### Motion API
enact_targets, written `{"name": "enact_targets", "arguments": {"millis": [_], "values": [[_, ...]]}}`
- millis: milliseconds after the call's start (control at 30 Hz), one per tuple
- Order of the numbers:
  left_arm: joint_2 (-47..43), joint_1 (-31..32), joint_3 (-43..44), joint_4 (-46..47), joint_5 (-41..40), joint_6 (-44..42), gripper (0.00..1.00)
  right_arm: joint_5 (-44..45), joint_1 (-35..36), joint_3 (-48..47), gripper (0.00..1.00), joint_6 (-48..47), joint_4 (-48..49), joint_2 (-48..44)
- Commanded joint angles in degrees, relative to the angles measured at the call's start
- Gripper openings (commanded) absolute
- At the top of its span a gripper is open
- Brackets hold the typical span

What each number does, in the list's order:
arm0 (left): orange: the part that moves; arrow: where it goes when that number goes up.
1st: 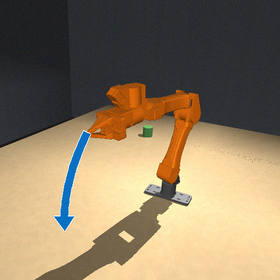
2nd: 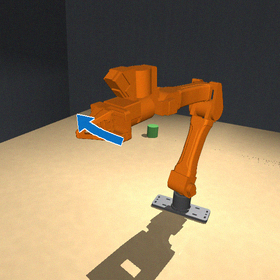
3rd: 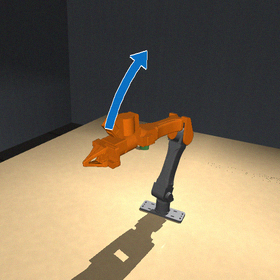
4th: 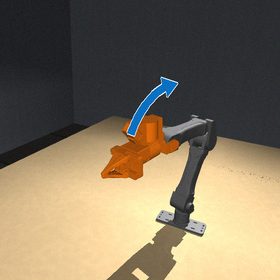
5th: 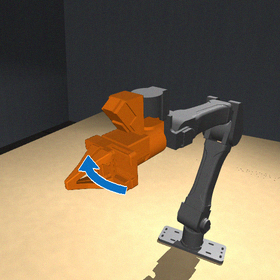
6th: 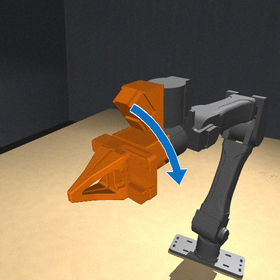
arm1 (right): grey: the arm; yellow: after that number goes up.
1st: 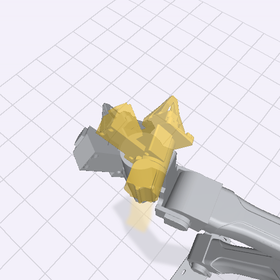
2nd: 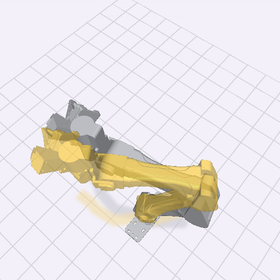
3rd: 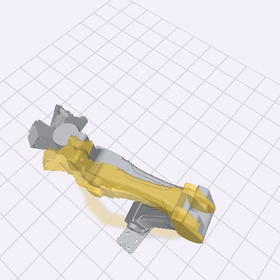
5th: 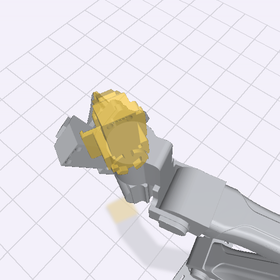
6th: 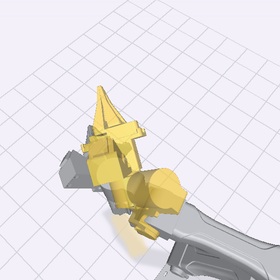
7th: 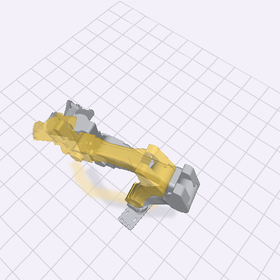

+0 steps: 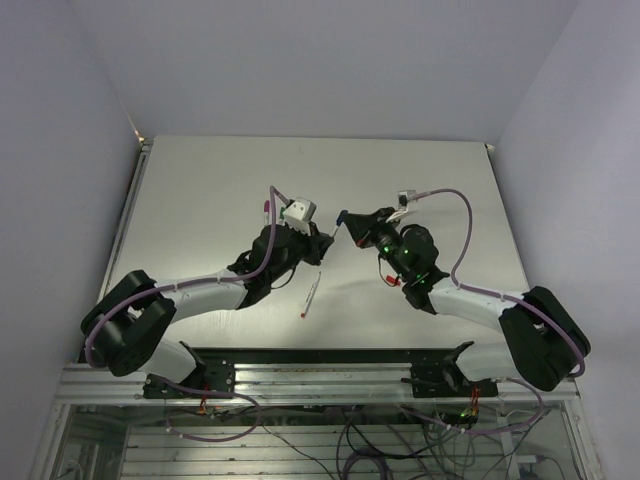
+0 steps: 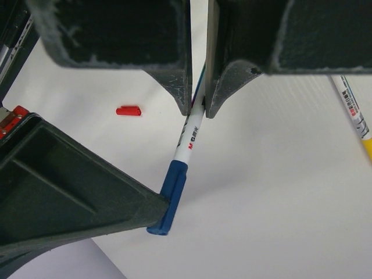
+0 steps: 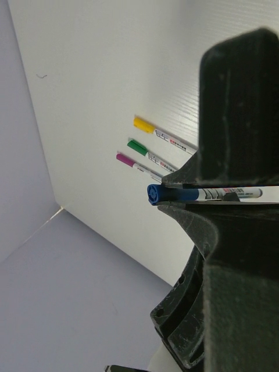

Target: Insert the pens into the pen caps

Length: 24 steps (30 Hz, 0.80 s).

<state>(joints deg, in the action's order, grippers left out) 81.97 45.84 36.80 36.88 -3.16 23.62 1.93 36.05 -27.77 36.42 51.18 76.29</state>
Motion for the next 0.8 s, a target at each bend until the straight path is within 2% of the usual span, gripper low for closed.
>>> {"name": "enact_targets", "arguments": {"millis": [0, 167, 300, 367, 433, 633, 767], "values": [[-1.1, -1.4, 7.1, 17.2, 0.4, 2.8, 0.07, -6.1, 2.9, 0.7, 0.0, -2.3, -14.4, 2.9], [-2.0, -1.4, 6.5, 14.7, -0.3, 2.0, 0.07, -1.5, 2.9, -1.3, 0.0, -3.5, -14.5, 2.0], [-1.9, -1.3, 5.6, 11.8, -1.4, 1.7, 0.07, 3.4, 2.9, -2.9, 0.33, -5.3, -14.4, -0.9], [-1.5, -1.4, 4.7, 10.0, -2.7, 1.6, 0.07, 5.9, 2.9, -3.3, 0.45, -6.0, -14.3, -3.0], [-1.3, -1.4, 3.7, 8.5, -4.6, 1.8, 0.07, 8.0, 2.9, -2.9, 0.53, -6.1, -13.8, -5.7], [-0.4, -1.7, 3.6, 0.5, -11.4, 0.4, 0.07, 12.1, 2.9, 1.3, 0.57, -5.9, -12.4, -13.1], [1.8, -2.6, 6.2, -6.1, -17.5, -1.0, 0.07, 15.2, 2.9, 1.1, 0.57, -7.1, -18.2, -15.8]]}}
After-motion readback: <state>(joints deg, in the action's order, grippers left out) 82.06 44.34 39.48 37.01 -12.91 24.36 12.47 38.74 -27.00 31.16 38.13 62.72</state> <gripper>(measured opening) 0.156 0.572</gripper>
